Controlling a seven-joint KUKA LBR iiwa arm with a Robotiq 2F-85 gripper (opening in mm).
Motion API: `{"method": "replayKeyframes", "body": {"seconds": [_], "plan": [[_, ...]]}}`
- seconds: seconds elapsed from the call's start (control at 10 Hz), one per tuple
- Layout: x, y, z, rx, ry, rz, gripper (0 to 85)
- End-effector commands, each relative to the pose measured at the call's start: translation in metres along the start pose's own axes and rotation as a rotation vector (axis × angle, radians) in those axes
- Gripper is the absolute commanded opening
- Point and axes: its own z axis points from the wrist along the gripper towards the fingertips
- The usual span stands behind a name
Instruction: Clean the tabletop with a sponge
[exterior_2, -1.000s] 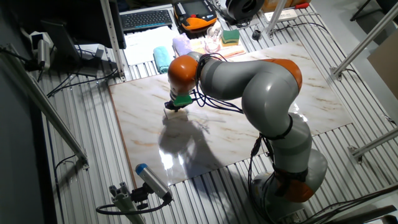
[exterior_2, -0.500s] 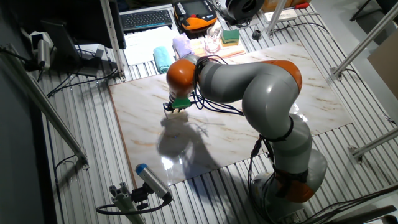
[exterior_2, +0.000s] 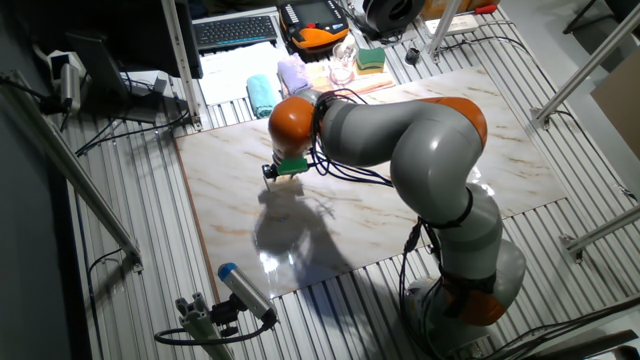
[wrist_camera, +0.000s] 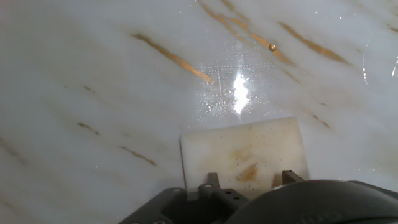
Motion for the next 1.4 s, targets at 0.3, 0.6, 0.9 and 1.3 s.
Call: {"method": "replayKeyframes", "body": {"seconds": [0.3, 0.6, 0.9, 1.3], "plan": [[-0.0029, -0.0022, 0.0005, 0.008, 0.012, -0.027, 34.0], [-0.0039, -0.003, 0.0026, 0.004, 0.012, -0.024, 34.0], [0.0007, 0.0008, 0.0028, 0.009, 0.01, -0.003, 34.0], [0.0045, 0.0029, 0.0094, 0.012, 0.008, -0.013, 34.0]]}}
